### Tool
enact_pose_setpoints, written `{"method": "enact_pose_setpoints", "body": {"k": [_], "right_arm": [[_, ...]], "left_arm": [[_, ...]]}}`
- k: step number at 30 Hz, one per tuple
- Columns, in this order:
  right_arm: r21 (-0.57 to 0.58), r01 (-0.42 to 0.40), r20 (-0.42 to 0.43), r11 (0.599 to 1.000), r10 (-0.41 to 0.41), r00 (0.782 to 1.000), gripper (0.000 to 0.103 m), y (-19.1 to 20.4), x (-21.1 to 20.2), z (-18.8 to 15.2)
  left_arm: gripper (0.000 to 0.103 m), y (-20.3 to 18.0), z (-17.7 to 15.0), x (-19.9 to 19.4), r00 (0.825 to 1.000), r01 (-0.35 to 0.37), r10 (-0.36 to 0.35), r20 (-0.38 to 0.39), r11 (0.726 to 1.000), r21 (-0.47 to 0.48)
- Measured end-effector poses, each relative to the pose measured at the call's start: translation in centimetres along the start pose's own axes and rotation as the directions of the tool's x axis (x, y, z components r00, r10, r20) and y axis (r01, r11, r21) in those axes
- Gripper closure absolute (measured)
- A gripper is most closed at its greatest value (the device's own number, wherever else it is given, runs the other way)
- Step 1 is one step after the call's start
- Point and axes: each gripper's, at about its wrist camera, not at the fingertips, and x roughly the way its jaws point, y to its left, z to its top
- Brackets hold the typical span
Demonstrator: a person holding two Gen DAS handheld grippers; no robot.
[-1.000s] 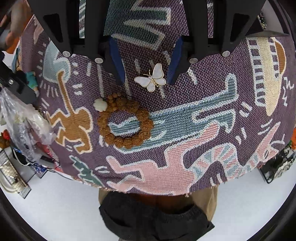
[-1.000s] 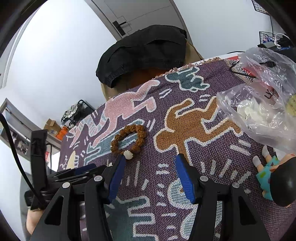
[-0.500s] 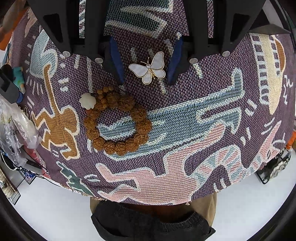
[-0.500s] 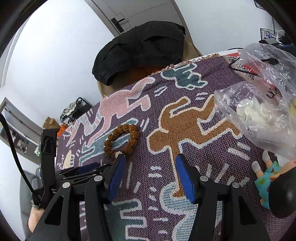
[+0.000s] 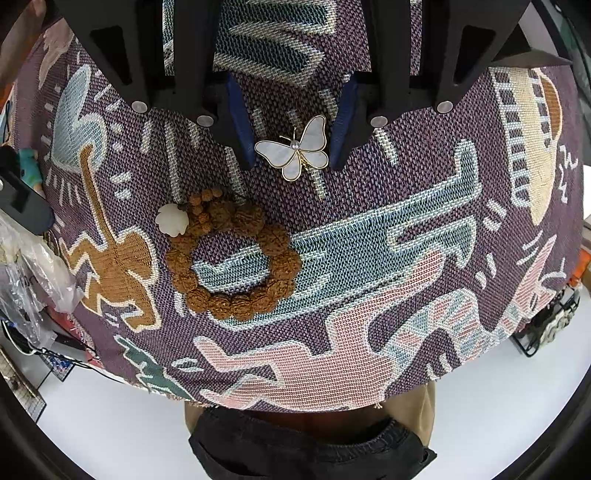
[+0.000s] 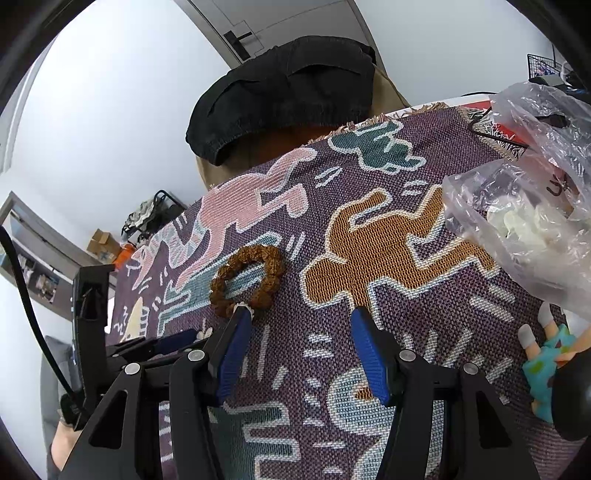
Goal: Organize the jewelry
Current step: 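Grasp the white butterfly brooch with the left gripper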
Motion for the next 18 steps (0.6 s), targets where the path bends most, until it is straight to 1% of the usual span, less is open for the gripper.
{"method": "enact_pose_setpoints", "body": {"k": [3, 8, 10, 12, 16, 18], "right_arm": [[-0.010, -0.001, -0.013, 1.000, 0.001, 1.000, 0.045, 0.5, 0.7, 0.2], [-0.031, -0.006, -0.038, 1.000, 0.005, 0.999, 0.045, 1.6, 2.3, 0.5], [-0.039, -0.004, -0.050, 0.999, 0.002, 0.999, 0.049, 2.2, 3.2, 0.7], [-0.045, -0.001, -0.065, 0.999, -0.001, 0.998, 0.057, 2.6, 4.1, 0.9], [-0.054, 0.018, -0.084, 0.998, -0.022, 0.996, 0.059, 3.6, 5.9, 1.4], [-0.057, 0.027, -0.094, 0.998, -0.032, 0.995, 0.064, 4.0, 6.9, 1.7]], "left_arm": [[0.060, 0.9, -0.2, -0.6, 1.000, 0.008, -0.007, 0.019, 1.000, -0.016], [0.060, 2.9, -0.4, -2.7, 0.998, 0.017, -0.015, 0.062, 0.999, -0.037], [0.060, 3.8, -0.4, -3.5, 0.997, 0.017, -0.014, 0.077, 0.999, -0.045], [0.060, 4.6, -0.4, -4.1, 0.996, 0.018, -0.013, 0.089, 0.998, -0.057], [0.060, 6.2, -0.2, -5.1, 0.994, 0.019, -0.010, 0.111, 0.997, -0.081], [0.060, 6.9, -0.1, -5.4, 0.993, 0.021, -0.010, 0.119, 0.996, -0.092]]}}
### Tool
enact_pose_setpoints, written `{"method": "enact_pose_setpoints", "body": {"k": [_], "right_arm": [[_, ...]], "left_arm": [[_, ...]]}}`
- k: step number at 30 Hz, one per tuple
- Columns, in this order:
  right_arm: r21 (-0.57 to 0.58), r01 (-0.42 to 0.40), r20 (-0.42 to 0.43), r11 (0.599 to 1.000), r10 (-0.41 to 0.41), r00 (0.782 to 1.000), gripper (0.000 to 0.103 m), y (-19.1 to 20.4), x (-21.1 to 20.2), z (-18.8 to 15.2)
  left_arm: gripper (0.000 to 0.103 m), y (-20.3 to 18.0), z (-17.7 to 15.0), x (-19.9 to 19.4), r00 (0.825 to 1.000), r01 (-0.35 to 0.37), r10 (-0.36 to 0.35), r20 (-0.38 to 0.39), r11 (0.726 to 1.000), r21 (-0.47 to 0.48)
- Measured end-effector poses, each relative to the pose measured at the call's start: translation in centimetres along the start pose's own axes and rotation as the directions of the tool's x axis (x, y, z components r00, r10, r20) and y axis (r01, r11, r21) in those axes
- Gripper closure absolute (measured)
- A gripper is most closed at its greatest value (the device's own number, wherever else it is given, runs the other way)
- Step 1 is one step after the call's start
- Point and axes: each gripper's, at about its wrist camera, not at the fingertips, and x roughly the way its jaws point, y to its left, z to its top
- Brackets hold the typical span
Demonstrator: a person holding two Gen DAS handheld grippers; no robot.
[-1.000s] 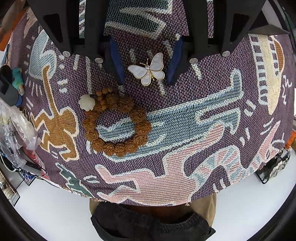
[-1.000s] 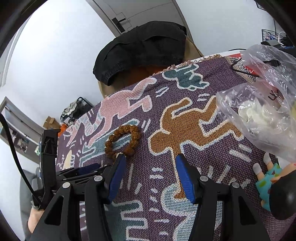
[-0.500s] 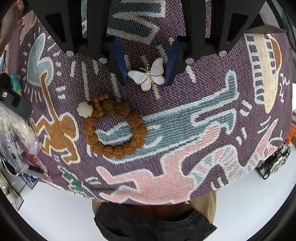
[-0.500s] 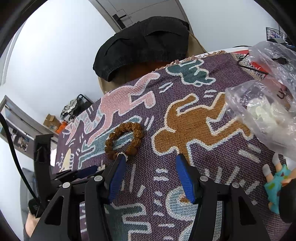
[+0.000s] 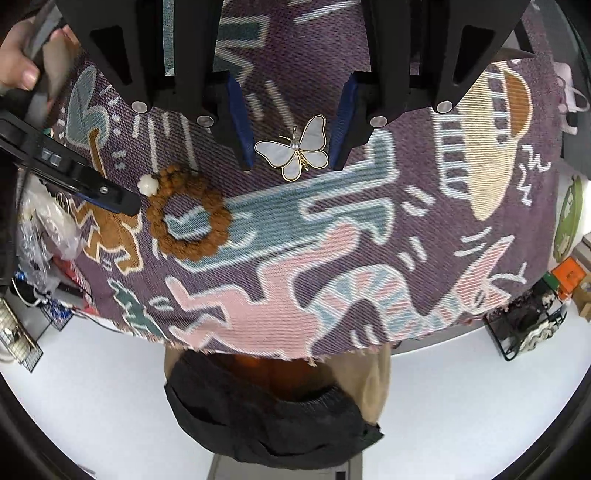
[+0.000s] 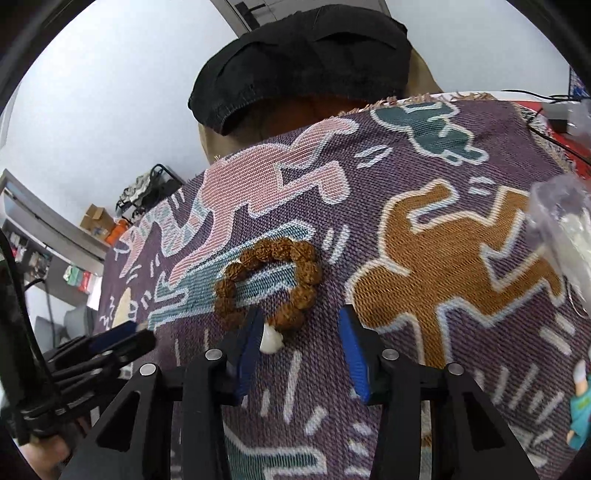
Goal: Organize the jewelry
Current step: 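Grasp the white butterfly brooch with the left gripper, then grasp the brown wooden bead bracelet with the right gripper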
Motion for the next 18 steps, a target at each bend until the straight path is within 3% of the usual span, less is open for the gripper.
{"method": "enact_pose_setpoints", "body": {"k": [11, 13, 18], "right_arm": [[-0.088, 0.125, -0.026, 0.988, -0.128, 0.991, 0.078, 2.2, 3.8, 1.2], [-0.097, 0.123, -0.019, 0.988, -0.126, 0.992, 0.083, 2.4, 3.7, 1.2], [-0.101, 0.097, 0.029, 0.990, -0.094, 0.995, 0.083, 2.8, 1.9, 0.9]], "left_arm": [[0.060, 3.1, 0.2, -1.7, 0.999, 0.007, -0.005, 0.041, 0.999, -0.045], [0.060, 3.7, 0.1, -2.2, 0.999, 0.011, -0.008, 0.051, 0.998, -0.055], [0.060, 4.6, -0.3, -3.3, 0.997, 0.018, -0.012, 0.073, 0.997, -0.072]]}}
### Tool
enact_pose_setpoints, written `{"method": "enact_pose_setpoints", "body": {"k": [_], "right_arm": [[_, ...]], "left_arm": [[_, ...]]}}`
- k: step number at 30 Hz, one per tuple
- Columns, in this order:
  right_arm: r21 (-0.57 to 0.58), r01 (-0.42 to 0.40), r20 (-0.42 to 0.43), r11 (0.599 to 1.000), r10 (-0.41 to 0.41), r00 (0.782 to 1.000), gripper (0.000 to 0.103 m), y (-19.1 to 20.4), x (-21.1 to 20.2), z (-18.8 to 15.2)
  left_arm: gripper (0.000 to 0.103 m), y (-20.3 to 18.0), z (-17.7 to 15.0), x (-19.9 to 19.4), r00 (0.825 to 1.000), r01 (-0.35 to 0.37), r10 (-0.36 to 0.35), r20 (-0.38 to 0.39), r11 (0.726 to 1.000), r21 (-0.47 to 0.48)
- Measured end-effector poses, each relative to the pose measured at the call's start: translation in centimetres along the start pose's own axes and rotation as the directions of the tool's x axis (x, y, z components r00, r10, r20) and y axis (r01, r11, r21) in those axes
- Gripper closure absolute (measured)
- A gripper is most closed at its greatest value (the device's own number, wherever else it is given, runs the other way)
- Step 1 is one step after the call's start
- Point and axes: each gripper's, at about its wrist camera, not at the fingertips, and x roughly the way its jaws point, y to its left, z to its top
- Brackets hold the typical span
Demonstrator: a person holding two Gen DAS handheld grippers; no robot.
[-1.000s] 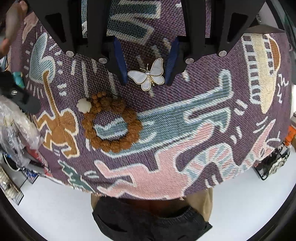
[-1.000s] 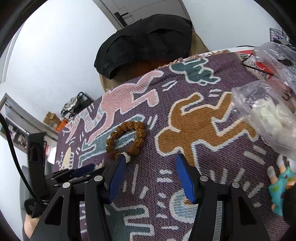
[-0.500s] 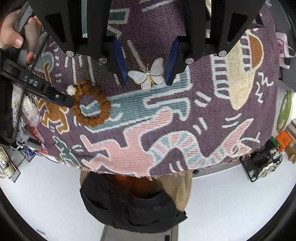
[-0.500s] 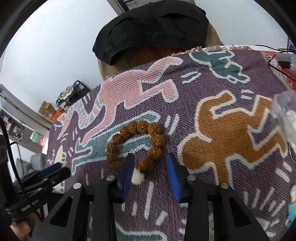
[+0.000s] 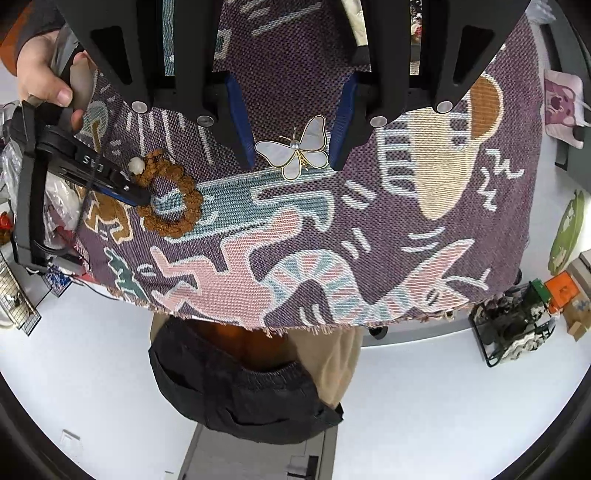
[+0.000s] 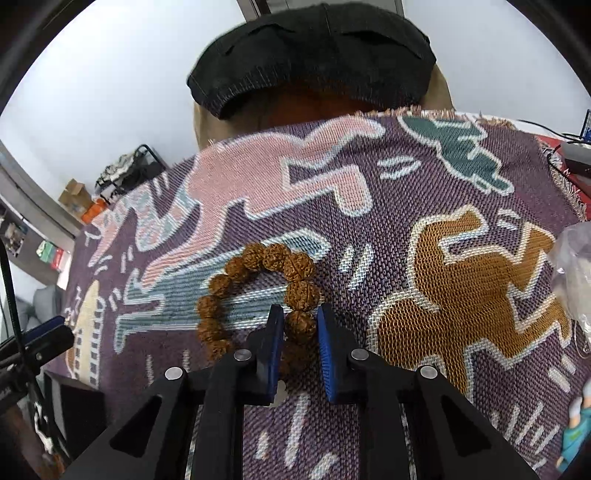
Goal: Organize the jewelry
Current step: 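Grasp the brown wooden bead bracelet with the right gripper, then drop the butterfly brooch into the black box with the left gripper while the right gripper carries the bracelet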
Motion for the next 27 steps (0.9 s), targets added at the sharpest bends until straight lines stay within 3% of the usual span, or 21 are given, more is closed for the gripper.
{"method": "enact_pose_setpoints", "body": {"k": [13, 27], "right_arm": [[-0.070, -0.063, 0.152, 0.996, 0.073, 0.986, 0.083, 3.7, -7.7, -1.2], [-0.174, -0.137, 0.219, 0.975, 0.174, 0.960, 0.083, 9.6, -13.8, -3.5]], "left_arm": [[0.060, 2.3, -0.9, -4.5, 0.997, 0.009, -0.006, 0.080, 0.999, -0.042], [0.060, 4.9, -4.0, -8.3, 0.992, 0.020, -0.012, 0.122, 0.998, -0.065]]}}
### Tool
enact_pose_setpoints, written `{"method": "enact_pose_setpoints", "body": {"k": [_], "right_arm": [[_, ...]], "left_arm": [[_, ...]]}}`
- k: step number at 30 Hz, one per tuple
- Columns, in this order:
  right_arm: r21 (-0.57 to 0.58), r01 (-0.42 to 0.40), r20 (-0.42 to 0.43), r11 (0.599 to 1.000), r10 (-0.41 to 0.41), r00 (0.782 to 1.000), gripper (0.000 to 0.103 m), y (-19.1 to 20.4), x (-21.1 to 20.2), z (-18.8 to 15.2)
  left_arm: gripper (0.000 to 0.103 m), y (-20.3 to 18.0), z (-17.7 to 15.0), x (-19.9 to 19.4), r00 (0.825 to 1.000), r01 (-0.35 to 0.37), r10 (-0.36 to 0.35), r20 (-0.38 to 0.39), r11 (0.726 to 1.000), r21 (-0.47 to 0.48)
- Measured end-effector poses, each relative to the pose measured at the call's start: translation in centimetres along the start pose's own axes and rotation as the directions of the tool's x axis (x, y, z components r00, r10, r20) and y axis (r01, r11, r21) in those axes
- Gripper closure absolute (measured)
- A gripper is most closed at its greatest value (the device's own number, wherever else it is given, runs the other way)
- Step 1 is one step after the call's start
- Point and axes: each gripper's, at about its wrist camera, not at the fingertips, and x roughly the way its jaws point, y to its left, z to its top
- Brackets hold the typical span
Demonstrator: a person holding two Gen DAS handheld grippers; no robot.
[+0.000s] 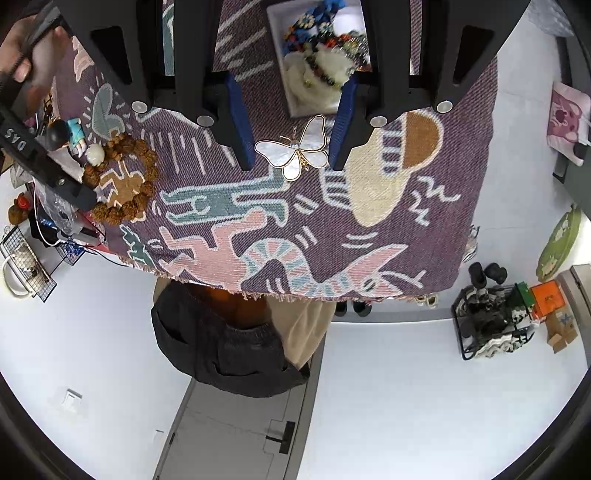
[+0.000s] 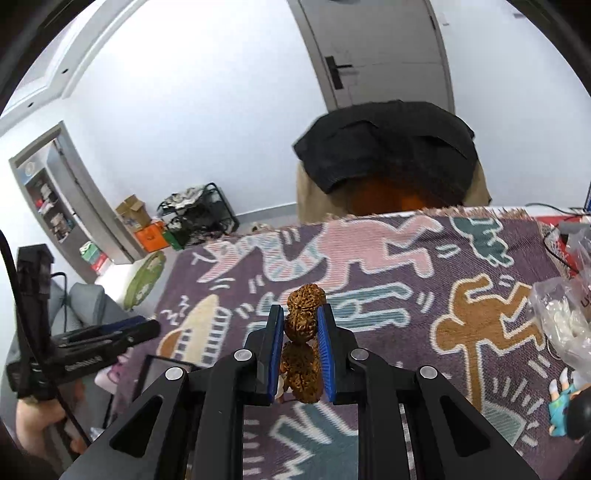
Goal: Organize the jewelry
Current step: 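Drop the butterfly brooch into the black box with the left gripper while the right gripper carries the bracelet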
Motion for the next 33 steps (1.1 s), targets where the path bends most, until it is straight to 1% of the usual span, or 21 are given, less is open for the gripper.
{"method": "enact_pose_setpoints", "body": {"k": [8, 13, 16, 18, 19, 20, 21, 22, 23, 25, 28, 33], "right_arm": [[-0.046, -0.041, 0.012, 0.998, 0.042, 0.999, 0.083, 4.2, -1.1, -1.0], [-0.075, -0.057, 0.006, 0.996, 0.058, 0.998, 0.083, 6.4, -1.2, -2.0], [-0.085, -0.063, -0.001, 0.994, 0.063, 0.998, 0.083, 7.3, -1.0, -2.5], [-0.092, -0.071, -0.009, 0.993, 0.071, 0.997, 0.083, 8.0, -0.8, -2.8], [-0.094, -0.075, -0.013, 0.993, 0.074, 0.997, 0.083, 8.3, -0.7, -2.9], [-0.098, -0.079, -0.017, 0.992, 0.078, 0.997, 0.084, 8.6, -0.7, -3.0], [-0.106, -0.084, -0.022, 0.991, 0.082, 0.996, 0.083, 9.1, -0.6, -3.1], [-0.111, -0.087, -0.025, 0.990, 0.085, 0.996, 0.083, 9.5, -0.5, -3.2], [-0.119, -0.091, -0.029, 0.989, 0.088, 0.996, 0.083, 9.9, -0.4, -3.3], [-0.133, -0.100, -0.040, 0.986, 0.096, 0.995, 0.083, 10.8, 0.0, -3.5], [-0.147, -0.119, -0.056, 0.982, 0.111, 0.992, 0.083, 12.2, 0.5, -3.9], [-0.172, -0.140, -0.083, 0.975, 0.127, 0.988, 0.083, 14.4, 1.6, -4.5]], "left_arm": [[0.060, 1.9, -2.7, -1.3, 1.000, 0.006, -0.006, -0.008, 1.000, -0.013], [0.060, 3.1, -4.2, -1.2, 1.000, -0.002, 0.001, -0.032, 0.999, -0.034], [0.060, 3.9, -4.8, -1.4, 0.999, 0.015, -0.016, -0.035, 0.999, -0.052], [0.059, 4.4, -5.1, -1.4, 0.998, 0.039, -0.042, -0.048, 0.997, -0.070], [0.059, 5.0, -5.2, -1.4, 0.996, 0.052, -0.059, -0.063, 0.994, -0.095], [0.058, 5.3, -5.2, -1.4, 0.996, 0.053, -0.061, -0.068, 0.992, -0.111], [0.056, 5.7, -5.3, -1.6, 0.996, 0.049, -0.058, -0.066, 0.991, -0.123], [0.045, 6.2, -5.4, -1.9, 0.997, 0.046, -0.054, -0.056, 0.990, -0.133], [0.030, 6.6, -5.5, -2.2, 0.998, 0.047, -0.053, -0.045, 0.989, -0.140], [0.019, 7.6, -5.7, -3.1, 0.998, 0.054, -0.057, -0.014, 0.986, -0.159], [0.019, 8.9, -6.0, -4.1, 0.999, 0.040, -0.039, 0.009, 0.984, -0.175], [0.019, 10.9, -6.8, -5.1, 1.000, 0.022, -0.018, 0.022, 0.980, -0.199]]}}
